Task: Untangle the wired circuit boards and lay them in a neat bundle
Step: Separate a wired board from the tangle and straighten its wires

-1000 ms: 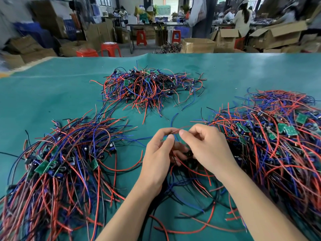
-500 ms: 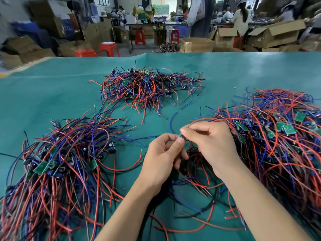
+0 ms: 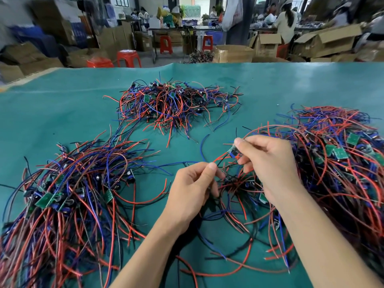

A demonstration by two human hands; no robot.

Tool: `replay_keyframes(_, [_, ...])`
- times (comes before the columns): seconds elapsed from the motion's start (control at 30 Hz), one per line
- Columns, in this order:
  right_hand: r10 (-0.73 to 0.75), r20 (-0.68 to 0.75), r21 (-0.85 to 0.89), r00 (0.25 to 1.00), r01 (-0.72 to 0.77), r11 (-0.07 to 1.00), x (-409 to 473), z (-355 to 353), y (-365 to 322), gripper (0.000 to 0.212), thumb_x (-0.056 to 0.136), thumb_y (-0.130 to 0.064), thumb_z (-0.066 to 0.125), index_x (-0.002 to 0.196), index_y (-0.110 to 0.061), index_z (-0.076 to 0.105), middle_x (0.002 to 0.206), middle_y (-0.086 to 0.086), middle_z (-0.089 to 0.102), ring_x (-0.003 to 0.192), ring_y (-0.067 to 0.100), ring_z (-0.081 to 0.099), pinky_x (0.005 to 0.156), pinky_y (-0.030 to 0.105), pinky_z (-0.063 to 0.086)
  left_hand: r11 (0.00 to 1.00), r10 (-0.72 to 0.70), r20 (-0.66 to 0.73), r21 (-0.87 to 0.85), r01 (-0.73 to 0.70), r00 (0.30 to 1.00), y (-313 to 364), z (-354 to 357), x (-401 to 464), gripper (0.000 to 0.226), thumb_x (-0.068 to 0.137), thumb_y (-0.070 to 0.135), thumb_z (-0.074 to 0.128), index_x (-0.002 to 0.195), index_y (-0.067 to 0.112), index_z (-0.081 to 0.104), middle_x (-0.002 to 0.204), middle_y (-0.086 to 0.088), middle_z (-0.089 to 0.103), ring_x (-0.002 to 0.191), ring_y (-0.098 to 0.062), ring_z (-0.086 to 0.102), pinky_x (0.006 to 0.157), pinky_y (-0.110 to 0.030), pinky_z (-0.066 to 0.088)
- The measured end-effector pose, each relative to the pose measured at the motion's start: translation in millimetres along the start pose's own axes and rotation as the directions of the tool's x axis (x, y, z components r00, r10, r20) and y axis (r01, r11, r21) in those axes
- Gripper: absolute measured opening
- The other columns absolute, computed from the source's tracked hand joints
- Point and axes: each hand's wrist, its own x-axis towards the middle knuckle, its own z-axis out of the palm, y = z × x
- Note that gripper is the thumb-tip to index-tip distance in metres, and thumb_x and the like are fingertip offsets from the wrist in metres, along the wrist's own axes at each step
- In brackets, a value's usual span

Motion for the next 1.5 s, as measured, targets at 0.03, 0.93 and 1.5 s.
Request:
replay_keyframes(0.03, [-0.002, -0.004, 0.000, 1.000, 0.002, 1.000, 0, -1, 0, 0.020, 0.091, -0.015, 0.076, 0.071, -0.015, 0.074, 0.054, -0.002, 0.063, 0.049, 0.010, 0.058, 0.043, 0.021, 0.045, 1.000, -0.003, -0.006, 0.011, 0.003, 1.000, 0, 0, 0, 0.036, 0.104, 0.029, 0.050, 0.078, 0.013, 0.069, 0.052, -0.003, 0.053, 0.045, -0.014, 0.029, 0.043, -0.020, 0.023])
replay_keyframes(0.93, [-0.115, 0.031, 0.105, 0.993, 0.111, 0.988, -17, 16, -2, 0.027, 0.092, 0.002, 0.071, 0.103, -0.022, 0.075, 0.080, 0.016, 0.073, 0.070, 0.020, 0.076, 0.065, 0.027, 0.059, 0.994, 0.035, 0.078, 0.101, -0.042, 0.996, -1, -2, 0, 0.036, 0.106, 0.031, 0.045, 0.086, 0.014, 0.071, 0.052, 0.002, 0.043, 0.048, -0.009, 0.030, 0.049, -0.018, 0.027])
replay_keyframes(1.5, [-0.055, 0.030, -0.916, 0.998, 0.050, 0.397, 40, -119, -93, 0.043, 0.045, -0.078, 0.055, 0.074, -0.048, 0.068, 0.081, 0.007, 0.072, 0.088, 0.040, 0.070, 0.091, 0.056, 0.056, 0.988, -0.008, 0.050, 0.157, 0.000, 0.999, -5, 2, 2, 0.033, 0.104, 0.021, 0.049, 0.080, 0.011, 0.069, 0.053, 0.003, 0.058, 0.047, -0.009, 0.045, 0.050, -0.019, 0.038])
